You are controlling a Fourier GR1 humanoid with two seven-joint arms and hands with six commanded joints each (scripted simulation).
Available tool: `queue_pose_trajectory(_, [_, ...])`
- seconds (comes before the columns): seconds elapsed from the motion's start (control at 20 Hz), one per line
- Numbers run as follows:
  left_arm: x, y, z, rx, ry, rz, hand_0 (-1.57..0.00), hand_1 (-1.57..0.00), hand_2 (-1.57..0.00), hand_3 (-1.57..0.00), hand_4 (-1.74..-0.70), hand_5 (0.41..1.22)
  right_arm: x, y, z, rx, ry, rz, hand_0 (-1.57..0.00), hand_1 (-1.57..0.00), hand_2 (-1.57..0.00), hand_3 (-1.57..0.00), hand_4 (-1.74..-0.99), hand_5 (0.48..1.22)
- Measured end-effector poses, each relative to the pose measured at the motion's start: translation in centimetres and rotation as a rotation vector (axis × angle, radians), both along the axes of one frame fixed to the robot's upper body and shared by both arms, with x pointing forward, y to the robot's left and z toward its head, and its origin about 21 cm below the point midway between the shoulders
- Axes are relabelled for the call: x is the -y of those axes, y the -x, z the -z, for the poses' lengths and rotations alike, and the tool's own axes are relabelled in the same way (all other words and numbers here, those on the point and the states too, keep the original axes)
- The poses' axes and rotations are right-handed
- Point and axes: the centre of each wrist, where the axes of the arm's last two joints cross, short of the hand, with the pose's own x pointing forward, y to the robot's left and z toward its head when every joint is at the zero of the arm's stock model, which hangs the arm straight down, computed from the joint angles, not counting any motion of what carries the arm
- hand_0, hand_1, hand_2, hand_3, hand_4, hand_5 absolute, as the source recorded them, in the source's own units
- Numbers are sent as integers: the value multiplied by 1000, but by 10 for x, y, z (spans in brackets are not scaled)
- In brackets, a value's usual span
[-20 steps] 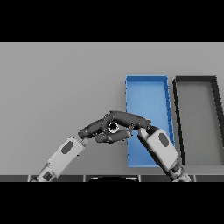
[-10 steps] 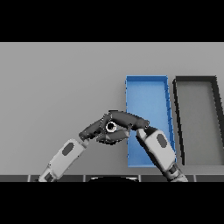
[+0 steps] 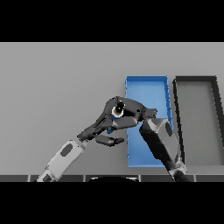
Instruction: Pick up the blue pipe and place it into the blue bin.
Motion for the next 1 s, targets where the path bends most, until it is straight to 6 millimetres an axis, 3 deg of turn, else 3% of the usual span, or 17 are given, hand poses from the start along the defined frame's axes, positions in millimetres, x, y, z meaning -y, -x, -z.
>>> queue_pose_trajectory(0.2, [0,4,3,1,5,10,0,0,0,1,-867,486,7,-10,-49,106,-45,31,-1571,-1571,-1571,-1571,-1495,1221])
queue_pose_trajectory(0.35, [2,2,0,7,-2,16,1,1,1,1,-864,483,16,-30,-78,153,-95,125,-1571,-1571,-1571,-1571,-1496,1221])
queue_pose_trajectory(0.55, [-1,4,0,5,-9,5,1,1,1,1,-844,481,39,-60,-92,153,-86,331,-1571,-1571,-1571,-1571,-1498,1221])
queue_pose_trajectory(0.75, [-7,2,-4,17,-24,-13,1,1,1,1,-827,467,78,-95,-71,43,6,542,-1571,-1571,-1571,-1571,-1499,1221])
queue_pose_trajectory(1.0, [-13,2,-2,18,-44,-28,1,1,1,1,-828,462,127,-115,-16,-154,86,728,-1571,-1571,-1571,-1571,-1499,1221])
